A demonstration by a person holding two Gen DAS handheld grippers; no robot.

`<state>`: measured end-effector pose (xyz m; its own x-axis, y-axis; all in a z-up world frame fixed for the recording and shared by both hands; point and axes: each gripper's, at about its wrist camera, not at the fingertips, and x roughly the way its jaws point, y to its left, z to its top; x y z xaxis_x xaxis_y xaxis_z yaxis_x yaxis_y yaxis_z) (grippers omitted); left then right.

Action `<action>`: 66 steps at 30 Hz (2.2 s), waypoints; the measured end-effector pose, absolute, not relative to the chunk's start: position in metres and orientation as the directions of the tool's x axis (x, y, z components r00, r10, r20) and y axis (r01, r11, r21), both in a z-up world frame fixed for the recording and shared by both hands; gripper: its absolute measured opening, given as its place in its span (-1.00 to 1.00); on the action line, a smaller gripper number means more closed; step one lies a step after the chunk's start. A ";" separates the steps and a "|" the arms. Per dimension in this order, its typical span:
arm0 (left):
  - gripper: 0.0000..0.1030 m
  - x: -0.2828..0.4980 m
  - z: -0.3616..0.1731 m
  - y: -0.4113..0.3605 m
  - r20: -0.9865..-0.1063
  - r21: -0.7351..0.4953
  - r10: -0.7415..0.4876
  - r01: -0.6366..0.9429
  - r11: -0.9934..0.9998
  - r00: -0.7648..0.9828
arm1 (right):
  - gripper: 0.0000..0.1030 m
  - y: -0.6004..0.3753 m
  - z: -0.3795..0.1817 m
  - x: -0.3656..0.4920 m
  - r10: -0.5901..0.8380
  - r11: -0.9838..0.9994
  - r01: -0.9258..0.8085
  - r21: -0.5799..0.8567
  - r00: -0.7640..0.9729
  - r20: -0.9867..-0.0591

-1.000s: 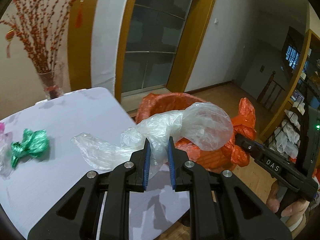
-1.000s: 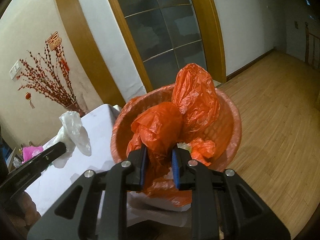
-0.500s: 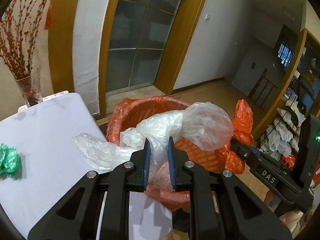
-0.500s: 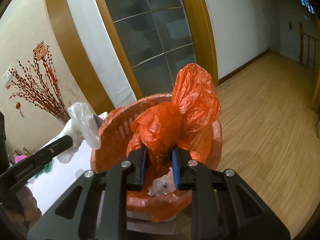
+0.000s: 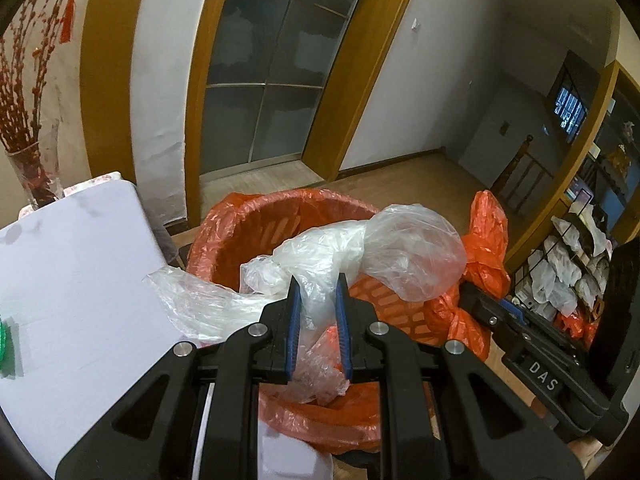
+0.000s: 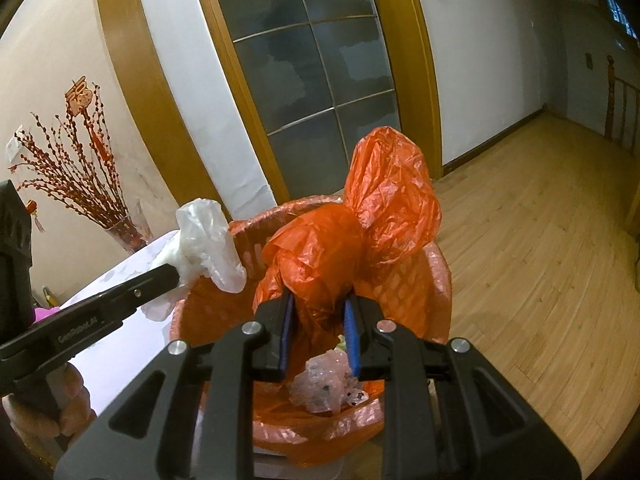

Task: Collect trash
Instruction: 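Open the right tool to drop the orange bag while the left tool drops the clear bag, then grasp the green bag with the right tool while the left tool grasps the crumpled clear bag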

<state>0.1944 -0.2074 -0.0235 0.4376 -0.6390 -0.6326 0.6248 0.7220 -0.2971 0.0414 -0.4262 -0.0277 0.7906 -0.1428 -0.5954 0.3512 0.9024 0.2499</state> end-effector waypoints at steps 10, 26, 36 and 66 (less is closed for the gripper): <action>-0.49 0.202 -0.028 -0.221 -0.650 -0.312 -0.637 0.619 0.721 0.414 | -0.31 -0.432 -0.033 0.045 -0.139 0.901 0.351 0.255 0.790 -0.597; -0.16 0.194 -0.023 -0.166 -0.659 -0.220 -0.531 0.538 0.813 0.533 | -0.19 -0.419 -0.037 0.030 -0.148 0.908 0.350 0.228 0.780 -0.608; -0.10 0.181 -0.010 -0.074 -0.618 -0.156 -0.407 0.402 0.902 0.673 | -0.19 -0.342 -0.032 0.049 -0.008 0.961 0.176 0.215 0.790 -0.613; -0.11 0.139 -0.027 0.156 -0.601 -0.101 -0.012 -0.061 0.993 0.799 | -0.19 -0.062 -0.041 0.185 0.361 0.926 -0.329 0.187 0.622 -0.695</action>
<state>0.1387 0.1563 -0.0274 0.7988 -0.0120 -0.6015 -0.0609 0.9930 -0.1008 0.1845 -0.0617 -0.0410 0.6220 0.3611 -0.6948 -0.3291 0.9257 0.1866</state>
